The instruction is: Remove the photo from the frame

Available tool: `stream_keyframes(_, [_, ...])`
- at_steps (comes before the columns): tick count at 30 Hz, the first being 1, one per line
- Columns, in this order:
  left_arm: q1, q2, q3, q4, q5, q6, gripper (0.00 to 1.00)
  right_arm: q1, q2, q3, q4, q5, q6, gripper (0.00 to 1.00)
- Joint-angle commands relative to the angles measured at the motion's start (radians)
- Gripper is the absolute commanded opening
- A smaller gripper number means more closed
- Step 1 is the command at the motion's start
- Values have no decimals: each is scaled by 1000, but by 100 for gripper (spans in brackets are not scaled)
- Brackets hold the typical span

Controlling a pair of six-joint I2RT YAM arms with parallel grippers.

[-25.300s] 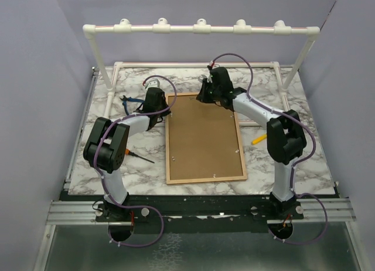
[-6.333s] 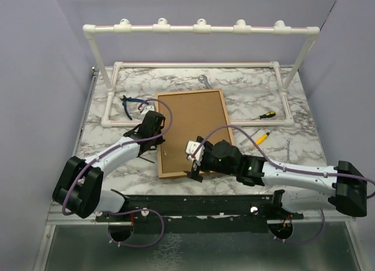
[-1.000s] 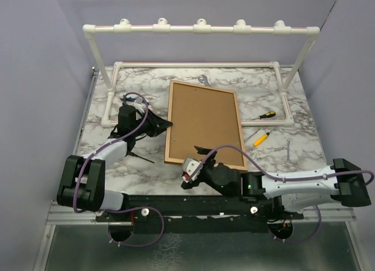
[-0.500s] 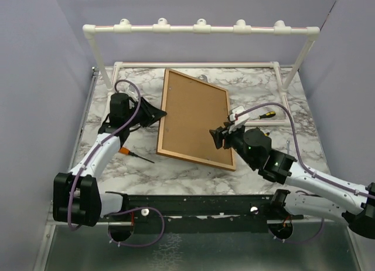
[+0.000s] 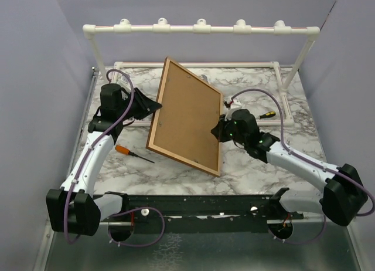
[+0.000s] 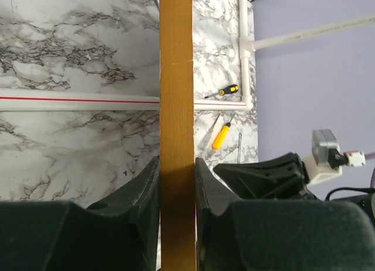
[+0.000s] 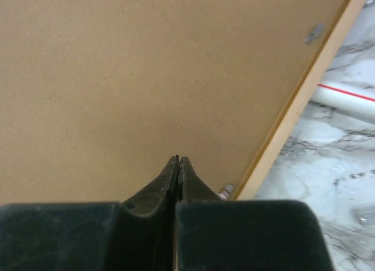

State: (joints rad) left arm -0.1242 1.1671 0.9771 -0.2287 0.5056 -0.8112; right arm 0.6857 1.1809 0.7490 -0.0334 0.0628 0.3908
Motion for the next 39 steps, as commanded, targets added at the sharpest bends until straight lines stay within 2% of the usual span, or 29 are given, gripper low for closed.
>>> stream_keyframes(1, [7,-58,82,-16,16,13,0,-5,102,110,50,-89,74,1])
stream_keyframes(4, [8,-71,111,-46,15,23,0,-5,202,184,40,-7,94,1])
stream_keyframes(8, [8,-84,139,-70,13,26,0,-5,336,305,-62,71,132,1])
stream_keyframes(13, [8,-87,164,-73,28,10,0,-3,414,347,-71,185,161,1])
stream_keyframes(20, [8,-86,199,-72,38,-13,0,0,546,513,-251,311,190,1])
stream_keyframes(25, [5,-98,184,-27,63,-59,0,25,605,571,-305,379,228,1])
stream_keyframes(39, [-46,-80,305,-8,54,-82,0,53,655,618,-262,311,244,0])
